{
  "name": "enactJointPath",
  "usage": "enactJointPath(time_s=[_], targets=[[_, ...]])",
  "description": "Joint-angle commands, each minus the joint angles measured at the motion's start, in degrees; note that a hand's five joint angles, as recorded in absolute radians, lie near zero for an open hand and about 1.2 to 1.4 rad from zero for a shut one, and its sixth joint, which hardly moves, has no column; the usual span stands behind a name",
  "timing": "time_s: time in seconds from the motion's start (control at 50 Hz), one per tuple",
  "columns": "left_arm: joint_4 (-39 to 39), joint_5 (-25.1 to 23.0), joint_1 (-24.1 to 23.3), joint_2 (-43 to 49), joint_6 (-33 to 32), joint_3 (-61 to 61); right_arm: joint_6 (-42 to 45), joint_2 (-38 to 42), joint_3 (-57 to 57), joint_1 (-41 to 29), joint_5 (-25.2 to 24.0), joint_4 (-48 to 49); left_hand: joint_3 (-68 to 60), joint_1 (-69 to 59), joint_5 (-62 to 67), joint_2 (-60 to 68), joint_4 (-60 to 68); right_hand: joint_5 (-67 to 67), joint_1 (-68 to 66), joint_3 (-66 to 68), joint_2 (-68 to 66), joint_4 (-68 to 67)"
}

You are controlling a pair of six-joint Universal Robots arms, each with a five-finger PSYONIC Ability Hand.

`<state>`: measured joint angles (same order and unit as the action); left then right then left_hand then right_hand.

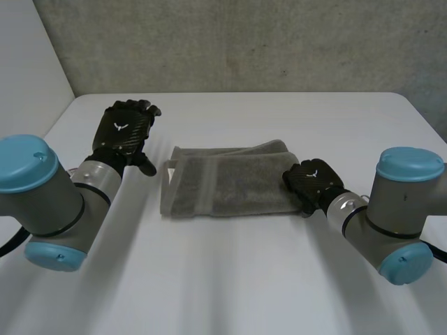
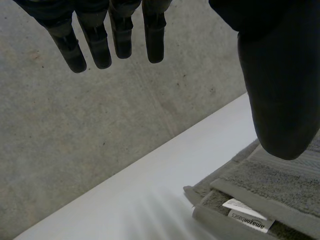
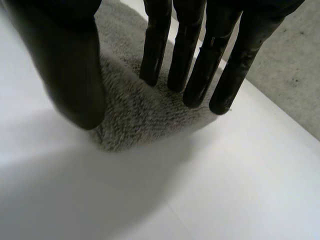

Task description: Fold the towel.

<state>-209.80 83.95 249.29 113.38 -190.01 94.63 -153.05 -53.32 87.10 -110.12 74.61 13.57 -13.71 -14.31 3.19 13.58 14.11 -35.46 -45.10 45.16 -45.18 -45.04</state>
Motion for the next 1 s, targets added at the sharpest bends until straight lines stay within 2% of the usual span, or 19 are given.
enactJointPath(time_s=[0.02,0.06,0.26,0.36,0.4,0.44,0.46,0.5,0.52,0.56,0.68,0.7,0.72,0.74,0.76,0.78,0.8,0.82,1.0], targets=[[-1.75,-0.02,-0.04,0.35,0.43,0.91,0.21,2.08,-1.58,0.08,0.09,0.06,3.49,4.1,-2.97,-3.36,-3.9,-16.26,-16.62,16.57,-16.55,-16.68],[-2.02,-0.02,0.05,0.53,0.43,1.52,0.3,2.35,-2.37,0.52,0.18,-0.47,3.49,4.1,-2.97,-3.36,-3.9,-34.48,-34.84,34.78,-34.76,-34.9],[-1.93,-0.02,0.84,-0.08,0.52,2.66,2.4,-5.81,-2.19,6.84,0.27,-3.45,3.49,4.1,-2.97,-3.36,-3.9,-34.54,-34.9,34.84,-34.82,-34.96],[-2.02,0.07,0.76,-0.44,0.61,2.49,6.62,-8.02,-6.42,5.62,0.36,-7.41,3.49,4.1,-2.97,-3.36,-3.9,-34.54,-34.9,34.84,-34.82,-34.96],[-2.02,0.16,0.58,-0.44,0.61,2.31,7.06,-8.11,-8.52,3.16,0.36,-8.73,3.49,4.1,-2.97,-3.36,-3.9,-34.54,-34.9,34.84,-34.82,-34.96],[-2.02,0.51,0.23,-0.44,0.61,2.22,7.06,-7.24,-12.9,-5.06,0.36,-11.1,3.49,4.1,-2.97,-3.36,-3.9,-34.54,-34.9,34.84,-34.82,-34.96],[-2.02,0.51,0.23,-0.44,0.61,2.22,7.06,-7.23,-12.92,-5.1,0.36,-11.11,3.49,4.1,-2.97,-3.36,-3.9,-34.54,-34.9,34.84,-34.82,-34.96],[-2.02,0.68,-0.03,-0.44,0.61,2.4,7.15,-4.26,-16.51,-12.63,0.62,-11.98,3.49,4.1,-2.97,-3.36,-3.9,-34.54,-34.9,34.84,-34.82,-34.96],[-2.02,0.68,-0.04,-0.44,0.61,2.4,7.15,-4.24,-16.52,-12.66,0.62,-11.98,3.49,4.1,-2.97,-3.36,-3.9,-34.54,-34.9,34.84,-34.82,-34.96],[-2.02,0.68,-0.04,-0.44,0.7,2.58,7.15,-1.45,-18.1,-18.43,0.53,-11.98,3.49,4.1,-2.97,-3.36,-3.9,-34.54,-34.9,34.84,-34.82,-34.96],[-2.02,0.77,0.14,-0.88,0.7,3.89,7.42,3.23,-18.37,-24.44,0.97,-12.07,3.49,4.1,-2.97,-3.36,-3.9,-34.54,-34.9,34.84,-34.82,-34.96],[-2.02,0.77,0.4,-1.22,0.7,4.16,7.59,4.36,-18.11,-25.05,1.06,-12.07,3.49,4.1,-2.97,-3.36,-3.9,-31.77,-32.13,32.07,-32.05,-32.19],[-2.02,0.77,0.58,-1.49,0.7,4.42,7.59,4.89,-17.58,-25.05,1.06,-12.07,3.49,4.1,-2.97,-3.36,-3.9,-7.26,-7.62,7.57,-7.54,-7.68],[-2.02,0.77,0.58,-1.49,0.7,4.42,7.59,4.9,-17.58,-25.06,1.06,-12.07,3.49,4.1,-2.97,-3.36,-3.9,-7.02,-7.38,7.32,-7.3,-7.43],[-2.02,0.77,0.67,-1.58,0.7,4.42,7.42,4.9,-17.23,-24.97,1.32,-12.07,3.49,4.1,-2.97,-3.36,-3.9,14.3,13.94,-14.0,14.02,13.88],[-2.02,0.77,0.67,-1.58,0.7,4.42,7.42,4.9,-17.23,-24.97,1.32,-12.07,3.49,4.1,-2.97,-3.36,-3.9,14.52,14.16,-14.21,14.23,14.1],[-2.02,0.69,0.67,-1.58,0.7,4.42,6.89,4.55,-16.88,-24.71,1.5,-12.16,3.49,4.1,-2.97,-3.36,-3.9,28.51,28.15,-28.2,28.22,28.09],[-2.02,0.68,0.58,-1.58,0.78,4.25,6.63,3.85,-16.27,-23.92,1.59,-12.07,3.49,4.1,-2.97,-3.36,-3.9,35.46,35.1,-35.16,35.18,35.04],[-1.75,0.86,-1.35,-1.49,1.22,1.43,-1.37,-4.51,-11.95,-18.73,1.59,-12.07,3.49,4.1,-2.97,-3.36,-3.9,35.46,35.1,-35.16,35.18,35.04]])
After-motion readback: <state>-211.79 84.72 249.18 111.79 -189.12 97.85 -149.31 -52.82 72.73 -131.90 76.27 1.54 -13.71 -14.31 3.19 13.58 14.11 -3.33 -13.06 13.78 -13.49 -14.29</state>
